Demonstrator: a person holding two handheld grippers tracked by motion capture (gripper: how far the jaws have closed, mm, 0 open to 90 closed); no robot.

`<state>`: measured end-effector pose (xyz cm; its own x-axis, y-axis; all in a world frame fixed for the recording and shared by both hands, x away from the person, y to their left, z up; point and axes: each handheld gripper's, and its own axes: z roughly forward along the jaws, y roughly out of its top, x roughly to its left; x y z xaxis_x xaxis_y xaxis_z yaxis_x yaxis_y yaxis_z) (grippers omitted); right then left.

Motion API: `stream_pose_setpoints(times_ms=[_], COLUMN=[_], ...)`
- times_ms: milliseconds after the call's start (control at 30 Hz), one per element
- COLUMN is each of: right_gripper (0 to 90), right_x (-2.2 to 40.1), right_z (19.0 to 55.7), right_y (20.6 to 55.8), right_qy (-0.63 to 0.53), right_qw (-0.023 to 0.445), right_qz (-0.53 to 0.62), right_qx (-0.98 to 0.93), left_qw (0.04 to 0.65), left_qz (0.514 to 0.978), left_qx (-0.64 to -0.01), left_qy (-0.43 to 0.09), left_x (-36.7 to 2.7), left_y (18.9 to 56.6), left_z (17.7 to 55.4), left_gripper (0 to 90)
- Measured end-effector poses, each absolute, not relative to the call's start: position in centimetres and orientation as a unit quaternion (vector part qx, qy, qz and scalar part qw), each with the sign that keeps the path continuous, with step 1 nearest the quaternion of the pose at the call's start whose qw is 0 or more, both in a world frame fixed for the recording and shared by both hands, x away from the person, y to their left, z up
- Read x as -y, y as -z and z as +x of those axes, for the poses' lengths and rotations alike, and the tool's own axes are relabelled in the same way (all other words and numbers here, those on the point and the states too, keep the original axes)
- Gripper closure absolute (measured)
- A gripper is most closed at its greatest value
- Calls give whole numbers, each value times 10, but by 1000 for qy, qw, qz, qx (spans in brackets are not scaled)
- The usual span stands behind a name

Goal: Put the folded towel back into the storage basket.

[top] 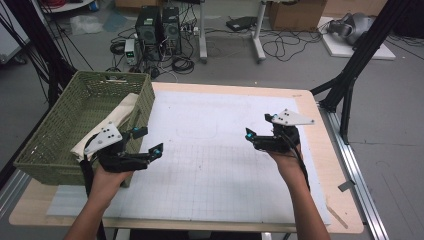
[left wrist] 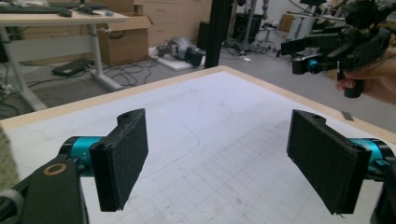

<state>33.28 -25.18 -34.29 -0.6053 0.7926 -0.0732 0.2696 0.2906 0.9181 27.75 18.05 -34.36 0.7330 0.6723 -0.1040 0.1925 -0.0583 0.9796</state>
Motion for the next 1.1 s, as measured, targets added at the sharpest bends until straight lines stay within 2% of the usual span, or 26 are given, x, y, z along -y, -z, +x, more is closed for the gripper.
stream_pose_setpoints(times_ms=[333,1100], right_gripper=[167,166], right_x=[276,307], right_z=[296,262], right_y=[368,419], right_qy=[-462,-437], right_qw=[309,306], right_qz=[378,423], right_qx=[-740,-733], left_qw=[611,590], left_qz=[717,738], left_qx=[-282,-282], left_qy=[-179,-166], left_x=[-158,-135], left_y=[364,406], left_z=[285,294], left_gripper=[210,209])
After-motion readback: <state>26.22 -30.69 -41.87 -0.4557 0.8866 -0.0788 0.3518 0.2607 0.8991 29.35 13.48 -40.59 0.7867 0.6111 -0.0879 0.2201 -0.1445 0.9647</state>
